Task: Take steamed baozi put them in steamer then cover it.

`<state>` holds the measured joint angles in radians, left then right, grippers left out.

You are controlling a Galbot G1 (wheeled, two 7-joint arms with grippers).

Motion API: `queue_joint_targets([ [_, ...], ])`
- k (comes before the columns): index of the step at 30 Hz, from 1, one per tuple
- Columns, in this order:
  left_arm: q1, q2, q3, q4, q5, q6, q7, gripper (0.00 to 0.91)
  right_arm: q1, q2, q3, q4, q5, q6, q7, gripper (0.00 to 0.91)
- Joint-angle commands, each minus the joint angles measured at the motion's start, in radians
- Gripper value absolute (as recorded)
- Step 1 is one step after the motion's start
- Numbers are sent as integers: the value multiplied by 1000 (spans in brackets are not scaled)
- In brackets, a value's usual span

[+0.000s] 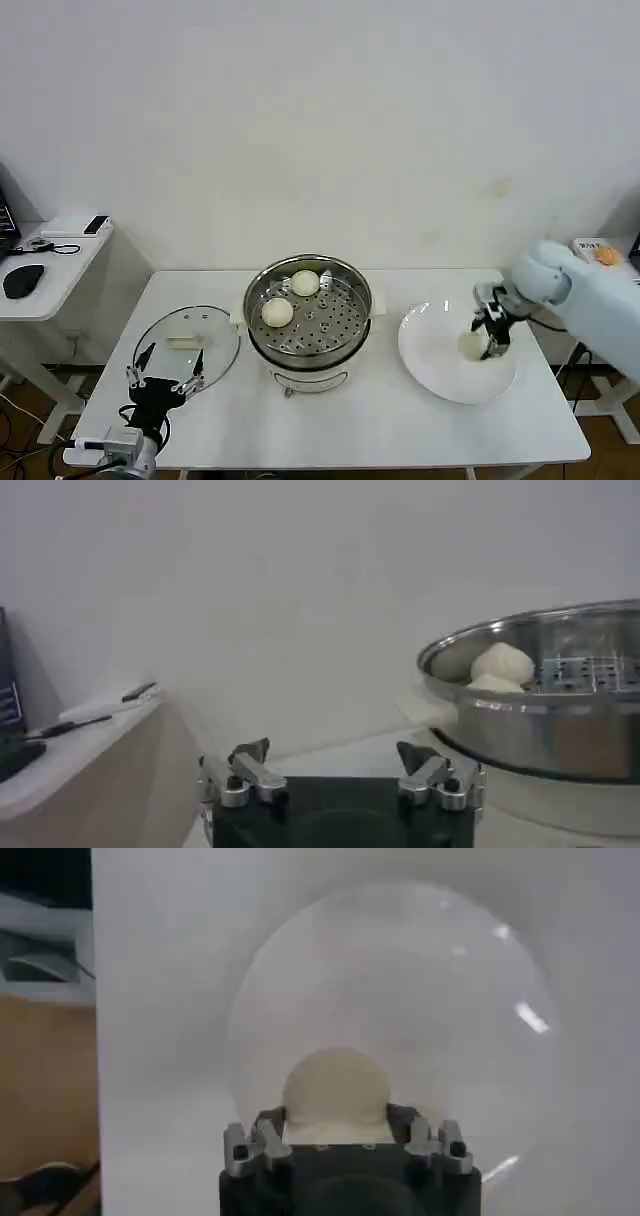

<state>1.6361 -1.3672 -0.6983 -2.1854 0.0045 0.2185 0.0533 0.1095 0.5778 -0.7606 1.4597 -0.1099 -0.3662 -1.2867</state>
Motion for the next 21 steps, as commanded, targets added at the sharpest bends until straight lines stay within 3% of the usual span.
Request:
queue_joint_targets([
  [1,1,-1,-2,-8,-2,0,0,907,279,123,-86,-2,116,-10,-17,695],
  [16,-2,-6,-24,-12,-2,0,0,907,402,509,-92,-222,227,51,-46,685],
  [19,-2,-6,-30,-21,-4,0,0,907,395,578,-94,-280,241,131,-50,685],
  [21,-5,-6,-35,-25,-7,1,1,907,385,637,-101,-359,283,281,-60,685],
])
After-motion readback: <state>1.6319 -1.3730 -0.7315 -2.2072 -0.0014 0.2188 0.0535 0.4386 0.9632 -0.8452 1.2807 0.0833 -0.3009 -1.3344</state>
